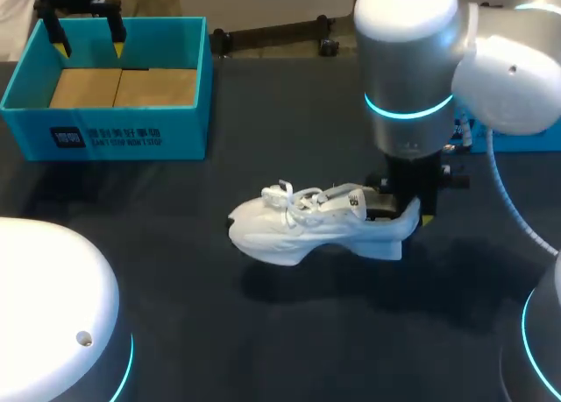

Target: Take the shoe out of the shoebox, open the shoe tongue, remove and reinsert the insole, then place the shoe into the shoebox

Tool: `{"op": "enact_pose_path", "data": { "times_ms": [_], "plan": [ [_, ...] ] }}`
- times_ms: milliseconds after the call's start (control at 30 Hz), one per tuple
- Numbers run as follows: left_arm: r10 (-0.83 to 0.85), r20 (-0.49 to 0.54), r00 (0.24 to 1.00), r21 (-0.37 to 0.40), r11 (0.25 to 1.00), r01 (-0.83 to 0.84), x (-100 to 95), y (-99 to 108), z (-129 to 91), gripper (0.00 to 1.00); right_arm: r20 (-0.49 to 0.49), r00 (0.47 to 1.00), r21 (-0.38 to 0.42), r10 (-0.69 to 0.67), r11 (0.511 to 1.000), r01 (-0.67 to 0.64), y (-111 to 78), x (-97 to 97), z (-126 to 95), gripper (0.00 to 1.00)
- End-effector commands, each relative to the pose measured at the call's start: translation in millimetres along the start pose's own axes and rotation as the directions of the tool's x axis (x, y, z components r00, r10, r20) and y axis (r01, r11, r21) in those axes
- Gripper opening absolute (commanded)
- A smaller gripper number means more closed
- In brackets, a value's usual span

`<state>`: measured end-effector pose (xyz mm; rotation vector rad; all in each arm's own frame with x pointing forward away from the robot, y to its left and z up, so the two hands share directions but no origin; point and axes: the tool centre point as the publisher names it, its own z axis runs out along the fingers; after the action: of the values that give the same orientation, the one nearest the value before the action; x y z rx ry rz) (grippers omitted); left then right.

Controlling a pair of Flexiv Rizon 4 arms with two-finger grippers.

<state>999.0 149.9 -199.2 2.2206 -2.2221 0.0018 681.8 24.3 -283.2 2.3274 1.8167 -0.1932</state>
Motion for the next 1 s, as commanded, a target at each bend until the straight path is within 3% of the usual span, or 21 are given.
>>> {"op": "enact_pose_path", "data": {
  "times_ms": [33,400,1000],
  "plan": [
    [0.000,0.000,1.000,0.000,1.000,0.000,-0.1,0,0,1.00,-0.017,1.000,0.033,0.024,0.999,-0.024,2.0,10.5,20,0.00],
    [0.000,0.000,1.000,0.000,1.000,0.000,-0.1,0,0,1.00,-0.015,0.999,0.023,0.032,0.999,-0.032,-0.9,10.1,42,0.00],
    [0.000,0.000,1.000,0.000,1.000,0.000,-0.1,0,0,1.00,0.106,0.993,0.071,0.059,0.995,-0.067,0.9,13.7,71,0.00]
  ]
}}
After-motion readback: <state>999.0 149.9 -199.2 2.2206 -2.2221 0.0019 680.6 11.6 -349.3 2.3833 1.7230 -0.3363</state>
